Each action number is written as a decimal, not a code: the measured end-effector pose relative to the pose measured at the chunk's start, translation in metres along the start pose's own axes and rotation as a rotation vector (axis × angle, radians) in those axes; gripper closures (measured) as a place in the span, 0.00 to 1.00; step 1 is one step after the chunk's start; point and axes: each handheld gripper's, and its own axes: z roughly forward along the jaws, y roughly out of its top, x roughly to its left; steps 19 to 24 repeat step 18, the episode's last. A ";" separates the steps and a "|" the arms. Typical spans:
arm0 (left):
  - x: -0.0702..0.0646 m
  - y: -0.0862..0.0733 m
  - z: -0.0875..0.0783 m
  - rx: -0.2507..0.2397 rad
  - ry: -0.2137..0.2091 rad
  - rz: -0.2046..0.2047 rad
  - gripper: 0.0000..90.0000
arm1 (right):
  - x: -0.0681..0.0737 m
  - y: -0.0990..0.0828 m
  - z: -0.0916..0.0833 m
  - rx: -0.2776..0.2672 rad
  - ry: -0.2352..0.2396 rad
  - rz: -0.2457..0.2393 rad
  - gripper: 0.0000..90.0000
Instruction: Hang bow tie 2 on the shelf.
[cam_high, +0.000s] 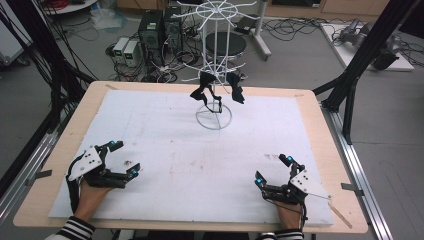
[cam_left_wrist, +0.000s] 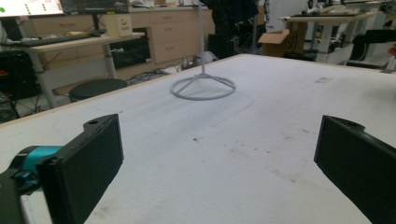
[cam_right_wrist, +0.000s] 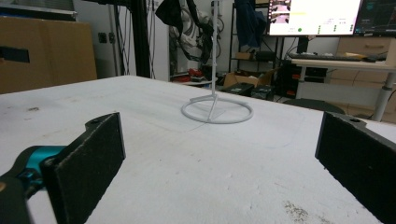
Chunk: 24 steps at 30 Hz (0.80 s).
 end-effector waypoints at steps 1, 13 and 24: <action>0.001 -0.002 -0.001 -0.016 0.002 -0.011 0.02 | 0.000 0.000 0.000 -0.001 0.001 -0.003 0.01; 0.004 -0.014 -0.007 -0.061 0.035 -0.042 0.02 | 0.000 0.000 -0.001 -0.005 0.001 -0.004 0.01; 0.005 -0.016 -0.009 -0.085 0.047 -0.053 0.02 | 0.001 0.000 0.000 -0.007 -0.004 -0.006 0.01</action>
